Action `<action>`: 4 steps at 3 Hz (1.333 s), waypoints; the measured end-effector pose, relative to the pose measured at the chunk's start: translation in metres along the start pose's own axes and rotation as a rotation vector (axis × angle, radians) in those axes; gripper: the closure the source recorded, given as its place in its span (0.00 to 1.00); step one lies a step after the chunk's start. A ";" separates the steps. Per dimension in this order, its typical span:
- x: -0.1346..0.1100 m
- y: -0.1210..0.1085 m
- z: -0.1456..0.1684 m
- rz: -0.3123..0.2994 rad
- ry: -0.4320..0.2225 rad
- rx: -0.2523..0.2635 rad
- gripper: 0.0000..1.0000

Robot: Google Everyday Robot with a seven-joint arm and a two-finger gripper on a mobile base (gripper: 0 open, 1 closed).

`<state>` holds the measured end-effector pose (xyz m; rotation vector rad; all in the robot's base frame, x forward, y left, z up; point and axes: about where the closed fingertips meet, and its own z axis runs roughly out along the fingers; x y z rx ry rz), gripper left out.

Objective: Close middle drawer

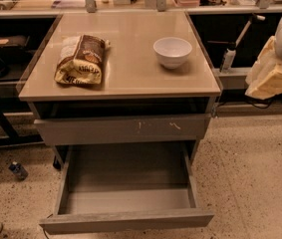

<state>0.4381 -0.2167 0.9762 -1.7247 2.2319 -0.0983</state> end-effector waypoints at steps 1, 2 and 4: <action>0.000 0.000 0.000 0.000 0.000 0.000 0.89; 0.004 0.006 0.005 0.010 0.011 0.007 1.00; 0.038 0.086 0.081 0.122 0.059 -0.094 1.00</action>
Offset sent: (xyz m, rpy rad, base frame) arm -0.0178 -0.0053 -0.0303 -0.0308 0.0146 -0.0449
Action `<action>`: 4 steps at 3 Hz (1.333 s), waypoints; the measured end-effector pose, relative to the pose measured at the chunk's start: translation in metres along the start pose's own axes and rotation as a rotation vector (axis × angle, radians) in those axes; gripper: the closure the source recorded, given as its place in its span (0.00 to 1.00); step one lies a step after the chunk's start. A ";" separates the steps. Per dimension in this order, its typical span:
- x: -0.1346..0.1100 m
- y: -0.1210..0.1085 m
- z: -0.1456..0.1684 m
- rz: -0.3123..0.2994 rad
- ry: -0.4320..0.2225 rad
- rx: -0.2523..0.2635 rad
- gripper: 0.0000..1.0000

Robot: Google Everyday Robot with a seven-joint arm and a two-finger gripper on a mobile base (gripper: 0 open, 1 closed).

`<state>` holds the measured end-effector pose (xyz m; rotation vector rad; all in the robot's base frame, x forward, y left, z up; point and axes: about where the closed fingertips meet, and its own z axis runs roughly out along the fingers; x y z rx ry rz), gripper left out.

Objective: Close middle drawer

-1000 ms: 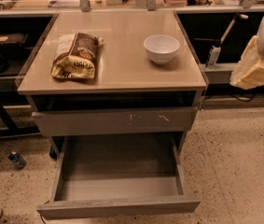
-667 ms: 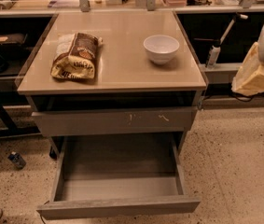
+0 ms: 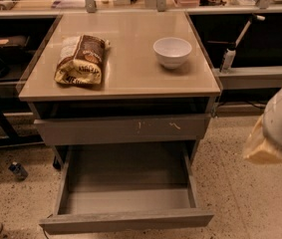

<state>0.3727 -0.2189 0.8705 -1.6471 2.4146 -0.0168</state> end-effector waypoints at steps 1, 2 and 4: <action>0.016 0.032 0.070 0.012 0.040 -0.091 1.00; 0.023 0.041 0.079 0.012 0.055 -0.113 1.00; 0.026 0.059 0.115 0.030 0.092 -0.152 1.00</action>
Offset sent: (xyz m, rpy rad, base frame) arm -0.0177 0.0040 -0.0622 -0.0021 0.0821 -0.0010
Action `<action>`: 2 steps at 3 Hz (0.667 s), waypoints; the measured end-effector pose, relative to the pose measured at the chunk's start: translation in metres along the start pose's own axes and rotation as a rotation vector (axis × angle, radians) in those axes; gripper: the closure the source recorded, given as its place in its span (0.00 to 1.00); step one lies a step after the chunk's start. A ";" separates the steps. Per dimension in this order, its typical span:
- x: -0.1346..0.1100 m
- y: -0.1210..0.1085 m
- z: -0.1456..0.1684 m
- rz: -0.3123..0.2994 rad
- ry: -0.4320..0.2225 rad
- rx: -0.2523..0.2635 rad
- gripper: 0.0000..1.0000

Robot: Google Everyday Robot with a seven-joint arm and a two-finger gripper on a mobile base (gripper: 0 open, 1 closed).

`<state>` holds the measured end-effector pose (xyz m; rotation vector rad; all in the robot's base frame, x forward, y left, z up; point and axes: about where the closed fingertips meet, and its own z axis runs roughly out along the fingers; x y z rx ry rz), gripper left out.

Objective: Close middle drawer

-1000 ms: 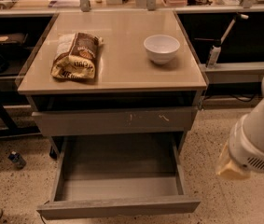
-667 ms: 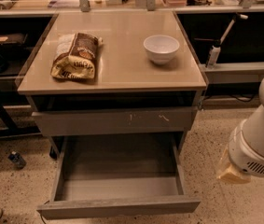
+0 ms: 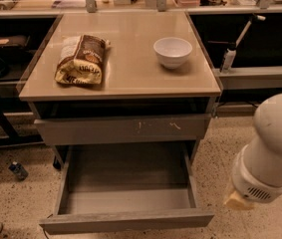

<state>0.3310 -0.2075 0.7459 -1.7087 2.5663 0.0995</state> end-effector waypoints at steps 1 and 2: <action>-0.016 0.016 0.074 0.028 0.005 -0.068 1.00; -0.037 0.022 0.132 0.046 -0.011 -0.110 1.00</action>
Offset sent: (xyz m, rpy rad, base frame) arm 0.0026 0.0866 -0.1966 0.0946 0.1438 -0.0573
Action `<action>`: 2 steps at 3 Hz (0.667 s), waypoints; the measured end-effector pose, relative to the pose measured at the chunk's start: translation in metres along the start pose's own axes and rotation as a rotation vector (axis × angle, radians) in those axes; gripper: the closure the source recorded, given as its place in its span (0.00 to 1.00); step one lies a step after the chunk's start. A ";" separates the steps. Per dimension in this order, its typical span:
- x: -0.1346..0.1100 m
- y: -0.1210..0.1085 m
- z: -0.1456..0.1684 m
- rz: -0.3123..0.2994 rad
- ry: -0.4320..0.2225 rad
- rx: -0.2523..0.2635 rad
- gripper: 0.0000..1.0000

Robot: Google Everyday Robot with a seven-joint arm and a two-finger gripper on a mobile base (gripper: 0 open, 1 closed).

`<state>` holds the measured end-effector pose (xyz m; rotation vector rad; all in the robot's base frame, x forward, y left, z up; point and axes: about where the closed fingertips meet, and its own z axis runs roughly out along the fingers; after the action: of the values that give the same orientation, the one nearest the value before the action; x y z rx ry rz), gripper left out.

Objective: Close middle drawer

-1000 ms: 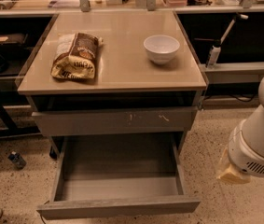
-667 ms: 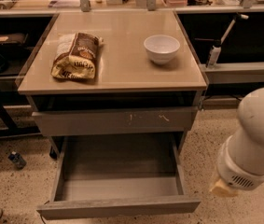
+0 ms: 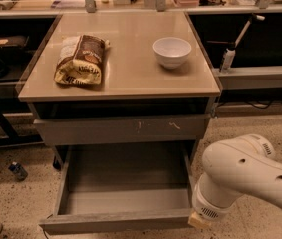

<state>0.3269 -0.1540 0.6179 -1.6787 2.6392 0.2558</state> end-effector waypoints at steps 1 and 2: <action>-0.010 0.005 0.046 0.035 -0.024 -0.069 1.00; -0.011 0.005 0.051 0.039 -0.028 -0.078 1.00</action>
Offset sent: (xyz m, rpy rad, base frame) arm -0.0037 0.0161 -0.0392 0.0435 0.0508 -0.0283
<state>0.3224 -0.1349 0.5694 -1.6338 2.6769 0.3843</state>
